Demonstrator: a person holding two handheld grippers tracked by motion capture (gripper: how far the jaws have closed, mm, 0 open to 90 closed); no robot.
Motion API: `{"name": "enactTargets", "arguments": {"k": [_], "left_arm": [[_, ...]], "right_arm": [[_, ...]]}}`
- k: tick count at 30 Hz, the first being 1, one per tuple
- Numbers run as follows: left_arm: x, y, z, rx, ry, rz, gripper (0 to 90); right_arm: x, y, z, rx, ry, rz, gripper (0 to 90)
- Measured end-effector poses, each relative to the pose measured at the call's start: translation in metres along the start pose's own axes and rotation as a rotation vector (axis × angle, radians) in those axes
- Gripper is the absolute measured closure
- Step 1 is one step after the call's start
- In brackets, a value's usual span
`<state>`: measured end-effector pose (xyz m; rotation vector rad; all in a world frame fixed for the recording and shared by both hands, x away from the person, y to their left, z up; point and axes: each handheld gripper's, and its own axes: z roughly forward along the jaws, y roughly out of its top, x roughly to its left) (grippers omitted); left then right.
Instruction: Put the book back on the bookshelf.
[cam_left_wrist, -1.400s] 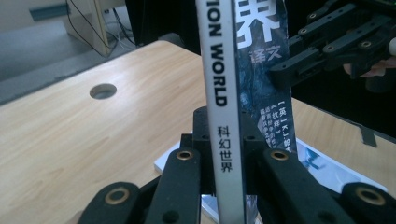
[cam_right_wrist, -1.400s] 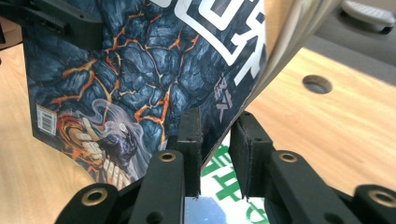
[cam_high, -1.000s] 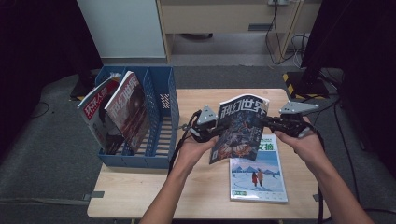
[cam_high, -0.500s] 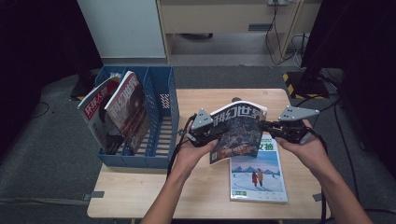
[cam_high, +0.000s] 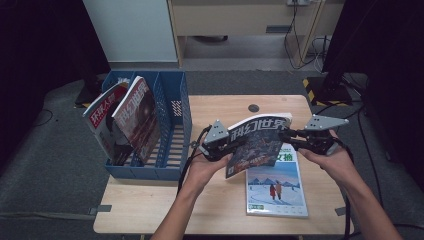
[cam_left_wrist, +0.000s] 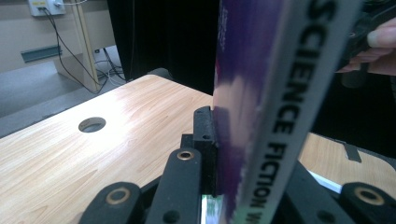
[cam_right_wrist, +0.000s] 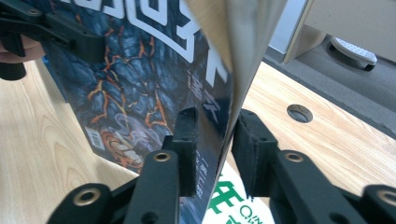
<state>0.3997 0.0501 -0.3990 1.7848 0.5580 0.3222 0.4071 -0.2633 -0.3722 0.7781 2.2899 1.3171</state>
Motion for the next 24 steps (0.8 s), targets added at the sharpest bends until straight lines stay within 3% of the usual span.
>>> {"name": "enactTargets", "arguments": {"k": [11,12,14,19,20,24], "left_arm": [[-0.007,-0.002,-0.002,-0.008,-0.028,0.043,82.4],[-0.007,-0.002,-0.002,-0.009,-0.032,0.046,82.4],[-0.008,-0.002,-0.002,-0.009,-0.038,0.052,82.4],[-0.009,-0.003,-0.002,-0.008,-0.049,0.057,82.4],[-0.009,-0.003,-0.003,-0.007,-0.053,0.058,82.4],[-0.008,-0.003,-0.003,-0.010,-0.061,0.062,82.3]], "right_arm": [[-0.005,-0.003,0.011,0.007,-0.004,-0.032,57.5],[-0.006,-0.004,0.015,0.016,-0.002,-0.037,51.9],[-0.007,-0.004,0.017,0.018,0.000,-0.041,50.5],[-0.011,-0.008,0.028,0.016,0.011,-0.054,37.2],[-0.012,-0.009,0.032,0.021,0.024,-0.063,31.4],[-0.013,-0.009,0.039,0.024,0.059,-0.072,25.7]]}}
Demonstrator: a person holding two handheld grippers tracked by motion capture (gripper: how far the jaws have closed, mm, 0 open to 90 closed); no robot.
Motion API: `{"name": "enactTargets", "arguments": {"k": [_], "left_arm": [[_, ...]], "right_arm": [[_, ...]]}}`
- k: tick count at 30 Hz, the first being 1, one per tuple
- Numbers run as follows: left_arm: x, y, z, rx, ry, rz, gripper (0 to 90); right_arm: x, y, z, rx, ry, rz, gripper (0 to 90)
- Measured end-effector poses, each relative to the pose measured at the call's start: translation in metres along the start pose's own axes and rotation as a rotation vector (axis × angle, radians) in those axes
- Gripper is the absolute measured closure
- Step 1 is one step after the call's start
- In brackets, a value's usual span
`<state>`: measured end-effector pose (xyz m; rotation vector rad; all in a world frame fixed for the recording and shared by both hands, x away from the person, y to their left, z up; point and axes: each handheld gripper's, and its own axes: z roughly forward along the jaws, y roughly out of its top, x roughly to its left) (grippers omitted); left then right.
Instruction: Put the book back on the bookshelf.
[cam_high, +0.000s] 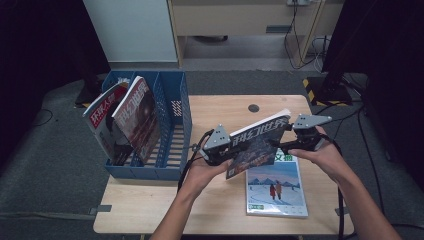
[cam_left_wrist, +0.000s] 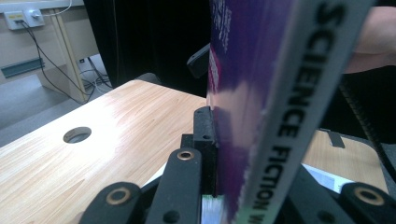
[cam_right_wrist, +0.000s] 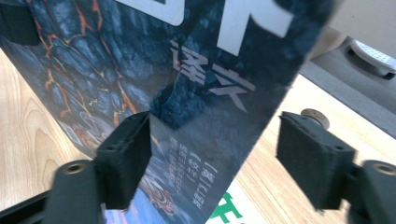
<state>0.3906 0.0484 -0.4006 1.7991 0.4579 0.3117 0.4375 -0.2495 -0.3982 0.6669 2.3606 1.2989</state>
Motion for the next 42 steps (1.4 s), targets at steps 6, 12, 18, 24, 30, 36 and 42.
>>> {"name": "enactTargets", "arguments": {"k": [6,12,18,24,30,36,42], "left_arm": [[0.002,-0.001,0.000,-0.007,-0.008,-0.001,82.3],[0.003,-0.003,-0.001,-0.016,-0.008,-0.009,82.2],[0.006,-0.007,-0.003,-0.031,0.013,-0.027,79.8],[0.008,-0.010,0.001,-0.055,0.037,-0.057,75.7],[0.010,-0.012,0.003,-0.097,0.068,-0.080,73.1],[0.011,-0.010,0.008,-0.150,0.084,-0.104,74.3],[0.008,-0.008,0.016,-0.161,0.083,-0.091,74.6]], "right_arm": [[-0.004,-0.001,0.004,-0.013,0.049,0.008,35.0],[-0.001,0.000,0.002,-0.014,0.051,-0.014,49.0],[0.002,-0.002,-0.006,-0.026,0.047,-0.018,64.9],[0.008,0.000,-0.011,-0.023,0.065,-0.035,72.9],[0.010,-0.001,-0.015,-0.015,0.088,-0.028,77.0],[0.010,-0.004,-0.018,-0.002,0.103,-0.006,79.8],[0.008,-0.008,-0.020,0.002,0.121,0.015,79.6]]}}
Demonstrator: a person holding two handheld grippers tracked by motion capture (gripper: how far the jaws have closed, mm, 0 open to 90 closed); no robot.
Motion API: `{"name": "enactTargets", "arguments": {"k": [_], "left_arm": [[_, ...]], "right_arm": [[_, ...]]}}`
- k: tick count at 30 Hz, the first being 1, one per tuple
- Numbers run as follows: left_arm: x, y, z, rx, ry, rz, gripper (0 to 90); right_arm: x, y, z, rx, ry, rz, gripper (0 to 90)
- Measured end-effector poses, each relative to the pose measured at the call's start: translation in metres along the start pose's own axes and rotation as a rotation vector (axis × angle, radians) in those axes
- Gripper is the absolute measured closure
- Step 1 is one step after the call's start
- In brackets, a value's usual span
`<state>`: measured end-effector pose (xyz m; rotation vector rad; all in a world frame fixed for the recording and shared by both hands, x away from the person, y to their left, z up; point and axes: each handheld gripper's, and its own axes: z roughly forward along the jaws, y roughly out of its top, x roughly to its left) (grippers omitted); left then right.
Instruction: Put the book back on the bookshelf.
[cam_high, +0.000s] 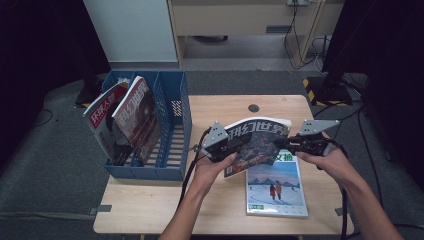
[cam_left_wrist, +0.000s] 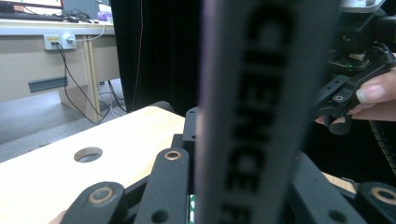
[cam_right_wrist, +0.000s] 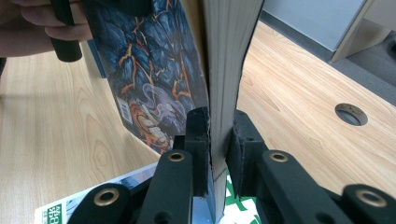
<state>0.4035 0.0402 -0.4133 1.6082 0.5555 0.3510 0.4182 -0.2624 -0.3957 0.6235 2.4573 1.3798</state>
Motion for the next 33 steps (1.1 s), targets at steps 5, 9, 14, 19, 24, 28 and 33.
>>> {"name": "enactTargets", "arguments": {"k": [5,9,14,19,24,28,33], "left_arm": [[0.000,-0.001,0.000,0.000,-0.007,-0.002,73.9],[0.000,-0.003,0.000,-0.007,-0.012,0.000,73.0],[0.000,-0.013,0.000,-0.031,-0.025,-0.007,72.6],[0.001,-0.021,0.002,-0.055,-0.017,-0.026,71.8],[-0.001,-0.022,0.002,-0.065,-0.028,-0.035,79.1],[-0.005,-0.021,0.003,-0.057,-0.011,-0.021,81.9],[-0.005,-0.019,0.001,-0.052,-0.006,-0.039,82.2]], "right_arm": [[0.000,-0.001,0.001,-0.009,-0.002,0.007,78.6],[0.000,-0.002,0.003,-0.001,-0.001,0.005,76.8],[0.001,-0.008,0.007,0.012,0.000,0.009,75.7],[0.001,-0.011,0.010,0.008,-0.004,0.017,75.6],[0.001,-0.011,0.011,0.005,-0.012,0.024,73.6],[0.001,-0.013,0.012,-0.007,-0.021,0.034,72.6],[0.002,-0.015,0.012,-0.023,-0.027,0.041,72.8]]}}
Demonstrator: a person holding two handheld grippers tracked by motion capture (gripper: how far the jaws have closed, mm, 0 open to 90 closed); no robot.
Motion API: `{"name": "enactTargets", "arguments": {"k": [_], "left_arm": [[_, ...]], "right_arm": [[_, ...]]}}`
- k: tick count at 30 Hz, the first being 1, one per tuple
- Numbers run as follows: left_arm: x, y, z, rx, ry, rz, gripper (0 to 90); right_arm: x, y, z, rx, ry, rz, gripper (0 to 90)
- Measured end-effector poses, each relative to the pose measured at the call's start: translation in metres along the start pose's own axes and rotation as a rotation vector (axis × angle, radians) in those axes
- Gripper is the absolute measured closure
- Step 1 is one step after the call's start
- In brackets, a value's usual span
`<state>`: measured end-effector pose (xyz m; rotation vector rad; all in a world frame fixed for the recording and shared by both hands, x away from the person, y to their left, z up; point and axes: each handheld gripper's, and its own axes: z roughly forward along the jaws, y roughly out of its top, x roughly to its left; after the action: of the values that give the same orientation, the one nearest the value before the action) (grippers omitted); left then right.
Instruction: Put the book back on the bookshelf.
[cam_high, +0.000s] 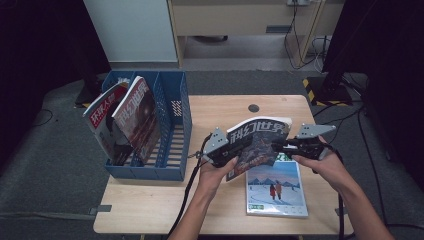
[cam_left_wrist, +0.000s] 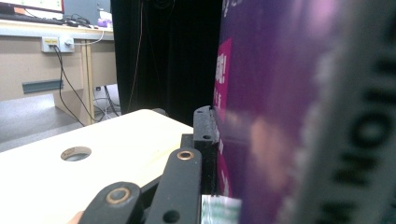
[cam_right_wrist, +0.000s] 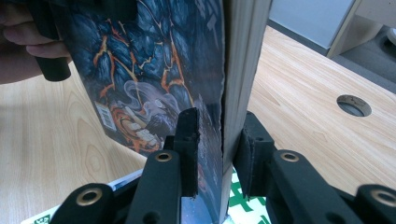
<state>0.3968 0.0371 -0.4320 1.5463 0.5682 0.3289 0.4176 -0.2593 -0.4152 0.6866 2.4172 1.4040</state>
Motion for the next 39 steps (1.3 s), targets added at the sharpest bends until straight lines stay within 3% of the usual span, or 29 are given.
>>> {"name": "enactTargets", "arguments": {"k": [25,28,29,32,39], "left_arm": [[0.000,0.022,-0.013,0.031,0.042,0.009,82.1],[0.001,0.023,-0.015,0.033,0.037,0.012,82.4],[0.001,0.024,-0.015,0.032,0.039,0.018,82.5],[0.001,0.025,-0.016,0.036,0.044,0.025,82.5],[0.004,0.030,-0.022,0.026,0.068,0.029,82.6]], "right_arm": [[0.005,0.009,0.008,-0.038,0.012,0.029,77.6],[0.005,0.009,0.010,-0.048,0.002,0.037,69.4],[0.003,0.007,0.011,-0.066,-0.019,0.054,58.9],[-0.001,0.003,0.012,-0.071,-0.058,0.090,45.8],[-0.004,-0.004,0.013,-0.051,-0.109,0.125,34.4]]}}
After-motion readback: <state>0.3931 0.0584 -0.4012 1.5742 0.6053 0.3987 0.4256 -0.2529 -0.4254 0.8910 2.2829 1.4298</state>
